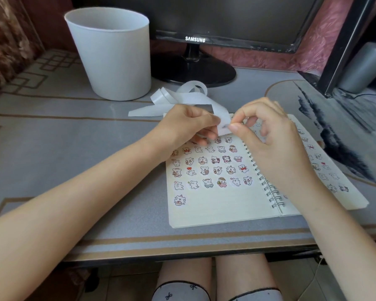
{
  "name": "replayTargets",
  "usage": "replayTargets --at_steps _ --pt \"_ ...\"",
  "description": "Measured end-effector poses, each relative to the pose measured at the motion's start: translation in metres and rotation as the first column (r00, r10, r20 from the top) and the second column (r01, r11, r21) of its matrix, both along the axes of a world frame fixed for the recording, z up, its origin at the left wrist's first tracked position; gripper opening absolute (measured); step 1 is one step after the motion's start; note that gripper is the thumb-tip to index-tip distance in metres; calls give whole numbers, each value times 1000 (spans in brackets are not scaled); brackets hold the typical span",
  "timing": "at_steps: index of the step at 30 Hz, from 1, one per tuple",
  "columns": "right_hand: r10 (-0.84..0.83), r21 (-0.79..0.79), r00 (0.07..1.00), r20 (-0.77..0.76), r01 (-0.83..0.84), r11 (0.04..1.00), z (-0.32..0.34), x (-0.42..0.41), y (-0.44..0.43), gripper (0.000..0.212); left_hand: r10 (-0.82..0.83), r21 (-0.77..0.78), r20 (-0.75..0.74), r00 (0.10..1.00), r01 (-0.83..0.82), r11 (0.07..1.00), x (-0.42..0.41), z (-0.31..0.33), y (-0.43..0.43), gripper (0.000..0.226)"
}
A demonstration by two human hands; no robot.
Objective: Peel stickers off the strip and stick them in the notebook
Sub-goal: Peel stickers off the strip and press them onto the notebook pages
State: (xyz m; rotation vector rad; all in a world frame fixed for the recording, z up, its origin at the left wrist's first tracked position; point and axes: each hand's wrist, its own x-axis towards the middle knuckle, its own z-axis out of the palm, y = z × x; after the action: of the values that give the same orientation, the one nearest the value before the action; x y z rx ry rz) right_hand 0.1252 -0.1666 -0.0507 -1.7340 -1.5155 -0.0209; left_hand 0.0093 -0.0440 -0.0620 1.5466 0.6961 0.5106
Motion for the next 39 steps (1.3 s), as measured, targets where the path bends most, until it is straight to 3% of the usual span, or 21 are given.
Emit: replayTargets --at_steps 4,7,10,39 --pt "128 -145 900 -417 -205 968 15 -19 -14 7 2 2 -7 1000 -2 1000 0 -2 1 18" --pt "132 -289 797 -589 -361 887 14 -30 -23 7 -5 -3 5 1000 5 1000 1 -2 0 16" --pt "86 -357 745 -661 -413 838 7 -37 -25 8 -3 -6 6 1000 3 1000 0 -1 0 15" --pt "9 -457 852 -524 -290 841 -1 -55 -26 10 -15 0 10 1000 15 1000 1 -2 0 18"
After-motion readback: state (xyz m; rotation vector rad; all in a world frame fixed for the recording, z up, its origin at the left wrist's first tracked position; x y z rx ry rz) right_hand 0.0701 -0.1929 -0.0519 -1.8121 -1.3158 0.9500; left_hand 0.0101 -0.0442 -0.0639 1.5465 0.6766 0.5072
